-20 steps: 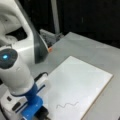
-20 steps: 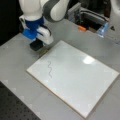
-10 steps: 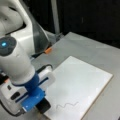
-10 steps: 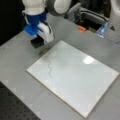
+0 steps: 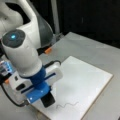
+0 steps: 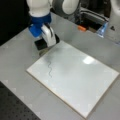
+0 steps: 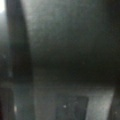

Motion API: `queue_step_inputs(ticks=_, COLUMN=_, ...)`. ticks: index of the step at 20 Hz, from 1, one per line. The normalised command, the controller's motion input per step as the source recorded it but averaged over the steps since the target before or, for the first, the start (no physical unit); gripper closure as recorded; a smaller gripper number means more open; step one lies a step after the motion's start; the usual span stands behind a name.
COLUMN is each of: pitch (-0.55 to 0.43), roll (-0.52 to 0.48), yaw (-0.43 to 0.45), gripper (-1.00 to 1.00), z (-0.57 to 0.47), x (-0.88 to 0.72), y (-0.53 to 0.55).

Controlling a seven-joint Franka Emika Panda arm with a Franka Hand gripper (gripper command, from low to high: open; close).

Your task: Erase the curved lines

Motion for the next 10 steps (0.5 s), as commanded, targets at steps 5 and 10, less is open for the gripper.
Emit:
queue_step_inputs(ticks=5, pitch=-0.102, roll=0.093, yaw=-0.244, gripper=1.00, z=-0.32, x=-0.01, y=0.20)
queue_step_inputs(ticks=10, pitch=-0.166, roll=0.085, yaw=-0.248, gripper=1.00, z=-0.17, x=-0.02, y=0.11)
